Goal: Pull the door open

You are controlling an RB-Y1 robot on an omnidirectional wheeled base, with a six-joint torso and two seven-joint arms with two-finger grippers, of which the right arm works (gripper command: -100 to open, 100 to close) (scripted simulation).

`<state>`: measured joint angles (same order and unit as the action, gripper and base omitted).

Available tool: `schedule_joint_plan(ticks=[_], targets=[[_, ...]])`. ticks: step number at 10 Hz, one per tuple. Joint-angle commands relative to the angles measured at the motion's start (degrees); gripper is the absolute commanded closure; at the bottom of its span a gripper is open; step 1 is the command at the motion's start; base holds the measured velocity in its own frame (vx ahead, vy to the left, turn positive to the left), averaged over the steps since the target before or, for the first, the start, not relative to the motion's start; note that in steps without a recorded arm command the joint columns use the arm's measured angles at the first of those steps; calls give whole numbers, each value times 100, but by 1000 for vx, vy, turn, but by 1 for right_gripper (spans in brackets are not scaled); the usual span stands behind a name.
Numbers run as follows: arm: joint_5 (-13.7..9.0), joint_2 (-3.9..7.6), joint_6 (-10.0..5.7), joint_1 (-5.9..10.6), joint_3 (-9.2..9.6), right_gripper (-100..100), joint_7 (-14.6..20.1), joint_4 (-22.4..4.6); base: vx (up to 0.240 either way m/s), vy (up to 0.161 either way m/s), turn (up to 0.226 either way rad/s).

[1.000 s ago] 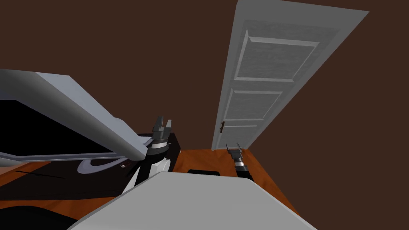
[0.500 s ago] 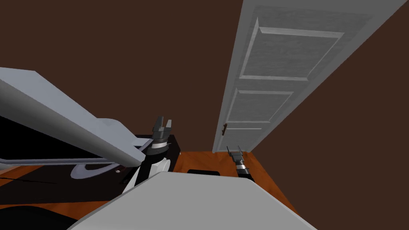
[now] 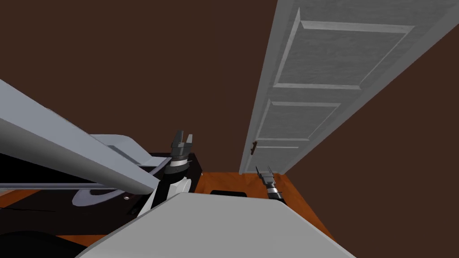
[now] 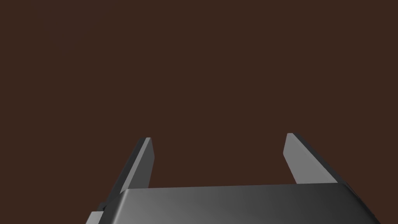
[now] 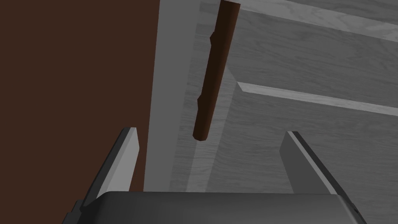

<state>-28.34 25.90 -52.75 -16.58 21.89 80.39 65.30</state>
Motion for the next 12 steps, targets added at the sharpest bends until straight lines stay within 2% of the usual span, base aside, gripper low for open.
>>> schedule_joint_plan(ticks=[1, 6, 10, 11, 12], targets=[[-66, 55, -43, 45, 61, -100, 206, -160, 113, 0, 36], [-268, 235, -215, 157, 269, -100, 834, -700, 115, -3, 34], [-376, 332, -308, 217, 380, -100, 1171, -990, 94, -10, 25], [-356, 316, -295, 213, 360, -100, 1107, -946, 49, -8, 7], [-434, 271, -276, 211, 216, -100, 1071, -986, -3, -18, 252]])
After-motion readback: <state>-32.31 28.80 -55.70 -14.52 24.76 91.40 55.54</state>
